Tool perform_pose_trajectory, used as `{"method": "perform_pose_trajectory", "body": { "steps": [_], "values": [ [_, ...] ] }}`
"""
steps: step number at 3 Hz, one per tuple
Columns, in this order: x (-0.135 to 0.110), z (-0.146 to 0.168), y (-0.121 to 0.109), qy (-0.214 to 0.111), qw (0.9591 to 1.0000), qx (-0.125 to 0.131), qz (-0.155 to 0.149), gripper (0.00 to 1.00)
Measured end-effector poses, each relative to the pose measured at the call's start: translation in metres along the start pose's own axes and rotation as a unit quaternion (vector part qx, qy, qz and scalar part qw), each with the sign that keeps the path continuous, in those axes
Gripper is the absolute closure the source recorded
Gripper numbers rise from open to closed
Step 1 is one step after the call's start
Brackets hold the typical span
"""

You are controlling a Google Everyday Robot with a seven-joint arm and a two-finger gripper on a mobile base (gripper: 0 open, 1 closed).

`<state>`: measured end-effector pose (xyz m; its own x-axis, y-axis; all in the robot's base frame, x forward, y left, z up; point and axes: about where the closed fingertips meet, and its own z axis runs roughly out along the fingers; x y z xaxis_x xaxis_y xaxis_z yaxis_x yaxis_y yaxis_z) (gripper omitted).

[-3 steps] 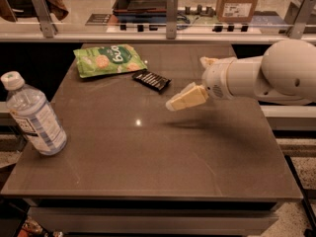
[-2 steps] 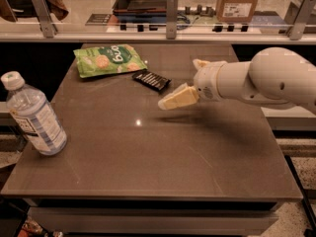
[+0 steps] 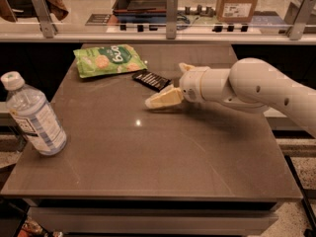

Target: Move rxbar chocolate near blue plastic bottle

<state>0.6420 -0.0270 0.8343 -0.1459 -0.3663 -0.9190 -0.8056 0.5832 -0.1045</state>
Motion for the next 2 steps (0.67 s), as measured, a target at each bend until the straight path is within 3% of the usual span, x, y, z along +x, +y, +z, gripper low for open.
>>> {"method": "perform_pose_trajectory", "body": {
  "steps": [2],
  "values": [
    [-0.0037, 0.0248, -0.0059, -0.009, 0.9997, -0.023, 0.002, 0.0]
  ]
}}
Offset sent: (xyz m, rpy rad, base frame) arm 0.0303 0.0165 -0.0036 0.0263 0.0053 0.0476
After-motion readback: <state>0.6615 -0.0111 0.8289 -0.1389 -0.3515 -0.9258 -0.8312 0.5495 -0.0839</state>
